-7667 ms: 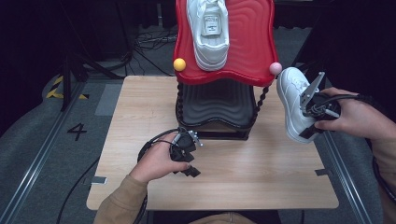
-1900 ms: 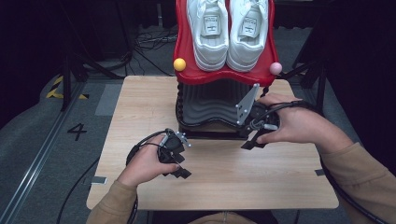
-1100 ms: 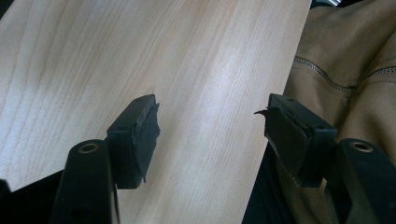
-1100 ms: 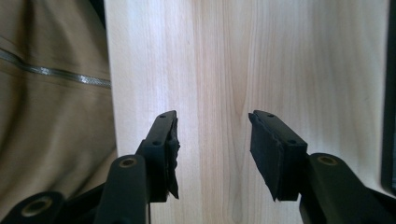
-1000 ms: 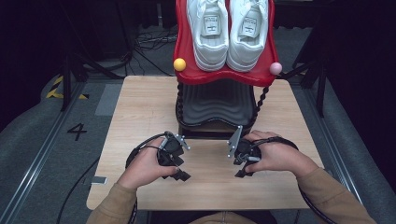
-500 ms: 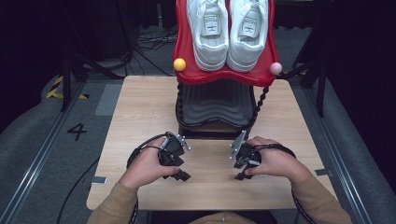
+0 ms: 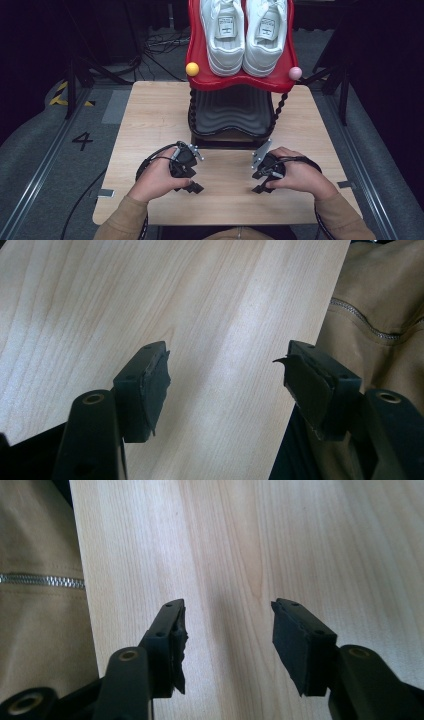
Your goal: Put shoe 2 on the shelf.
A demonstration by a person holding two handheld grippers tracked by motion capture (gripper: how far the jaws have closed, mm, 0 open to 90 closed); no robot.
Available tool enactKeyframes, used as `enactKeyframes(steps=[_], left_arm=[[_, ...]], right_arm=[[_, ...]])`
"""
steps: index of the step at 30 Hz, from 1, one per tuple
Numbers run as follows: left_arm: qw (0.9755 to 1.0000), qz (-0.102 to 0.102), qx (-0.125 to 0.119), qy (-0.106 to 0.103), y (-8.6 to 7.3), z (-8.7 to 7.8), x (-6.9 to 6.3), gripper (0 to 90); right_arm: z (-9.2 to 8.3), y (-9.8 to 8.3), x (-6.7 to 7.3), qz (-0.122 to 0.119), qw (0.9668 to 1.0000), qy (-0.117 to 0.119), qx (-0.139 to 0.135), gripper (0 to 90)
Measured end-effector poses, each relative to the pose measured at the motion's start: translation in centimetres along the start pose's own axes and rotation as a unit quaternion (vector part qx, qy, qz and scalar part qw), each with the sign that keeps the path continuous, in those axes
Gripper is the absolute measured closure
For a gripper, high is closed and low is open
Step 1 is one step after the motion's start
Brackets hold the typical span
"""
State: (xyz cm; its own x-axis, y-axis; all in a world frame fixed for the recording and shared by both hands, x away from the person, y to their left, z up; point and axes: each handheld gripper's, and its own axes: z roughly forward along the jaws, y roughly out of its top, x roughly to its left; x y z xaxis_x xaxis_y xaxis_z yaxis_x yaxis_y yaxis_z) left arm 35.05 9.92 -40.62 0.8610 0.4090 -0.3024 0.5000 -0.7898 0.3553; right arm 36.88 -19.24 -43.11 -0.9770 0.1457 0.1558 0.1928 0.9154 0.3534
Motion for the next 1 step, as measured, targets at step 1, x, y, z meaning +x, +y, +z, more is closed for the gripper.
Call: enactKeyframes(steps=[1], left_arm=[[1.0000, -0.001, 0.000, 0.001, 0.01, -0.02, -0.01, 34.7]], right_arm=[[-0.05, -0.07, -0.02, 0.001, 1.0000, -0.006, -0.006, 47.2]])
